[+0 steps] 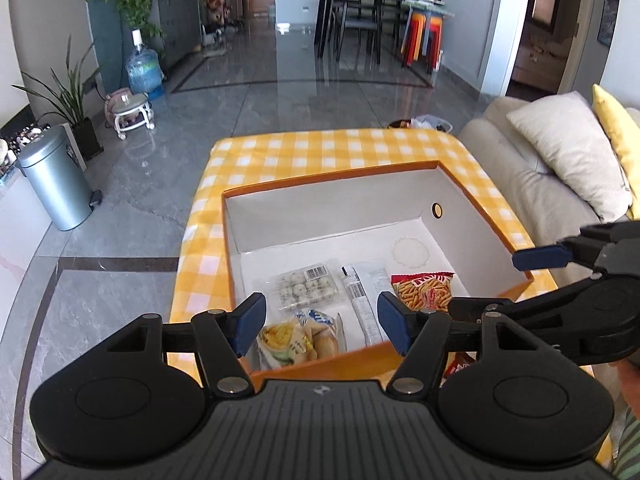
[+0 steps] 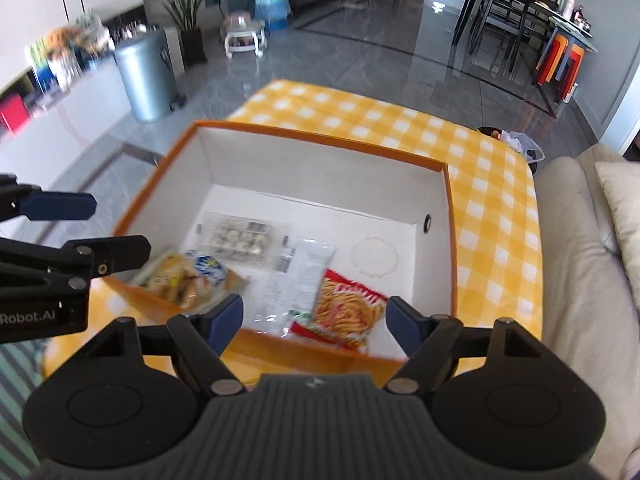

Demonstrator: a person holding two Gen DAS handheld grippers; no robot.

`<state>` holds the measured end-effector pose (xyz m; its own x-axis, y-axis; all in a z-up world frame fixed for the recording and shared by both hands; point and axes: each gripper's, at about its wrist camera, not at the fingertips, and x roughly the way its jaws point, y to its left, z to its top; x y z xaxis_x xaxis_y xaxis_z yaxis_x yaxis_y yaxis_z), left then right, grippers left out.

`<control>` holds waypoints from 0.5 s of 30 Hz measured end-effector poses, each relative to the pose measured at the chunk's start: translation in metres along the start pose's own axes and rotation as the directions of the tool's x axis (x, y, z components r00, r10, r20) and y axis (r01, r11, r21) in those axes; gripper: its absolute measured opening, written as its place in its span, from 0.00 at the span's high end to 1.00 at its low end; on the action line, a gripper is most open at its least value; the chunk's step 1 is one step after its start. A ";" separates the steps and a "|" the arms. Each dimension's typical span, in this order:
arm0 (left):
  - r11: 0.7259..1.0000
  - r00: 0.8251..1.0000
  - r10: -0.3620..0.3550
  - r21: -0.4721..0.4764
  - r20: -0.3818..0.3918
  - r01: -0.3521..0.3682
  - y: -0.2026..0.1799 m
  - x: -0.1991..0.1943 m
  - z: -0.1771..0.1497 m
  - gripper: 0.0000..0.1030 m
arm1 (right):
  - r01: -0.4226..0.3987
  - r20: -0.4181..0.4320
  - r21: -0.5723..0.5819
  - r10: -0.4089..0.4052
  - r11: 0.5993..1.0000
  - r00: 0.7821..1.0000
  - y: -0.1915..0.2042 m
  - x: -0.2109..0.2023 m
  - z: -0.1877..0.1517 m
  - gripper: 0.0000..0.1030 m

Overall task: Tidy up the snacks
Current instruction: 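Move both tools back toward the remaining snacks on the table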

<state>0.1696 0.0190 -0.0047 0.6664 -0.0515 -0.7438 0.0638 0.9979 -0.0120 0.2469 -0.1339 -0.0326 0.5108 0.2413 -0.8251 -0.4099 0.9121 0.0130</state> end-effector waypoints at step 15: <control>0.998 0.997 -0.055 0.037 -0.060 0.058 -0.010 -0.023 -0.072 0.27 | -0.004 0.093 0.196 -0.014 0.981 0.996 0.011 -0.046 -0.097 0.25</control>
<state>0.1002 0.0134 -0.0362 0.6161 -0.1041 -0.7808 0.1296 0.9911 -0.0299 0.1463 -0.1672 -0.0493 0.5848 0.2581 -0.7690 -0.2559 0.9583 0.1271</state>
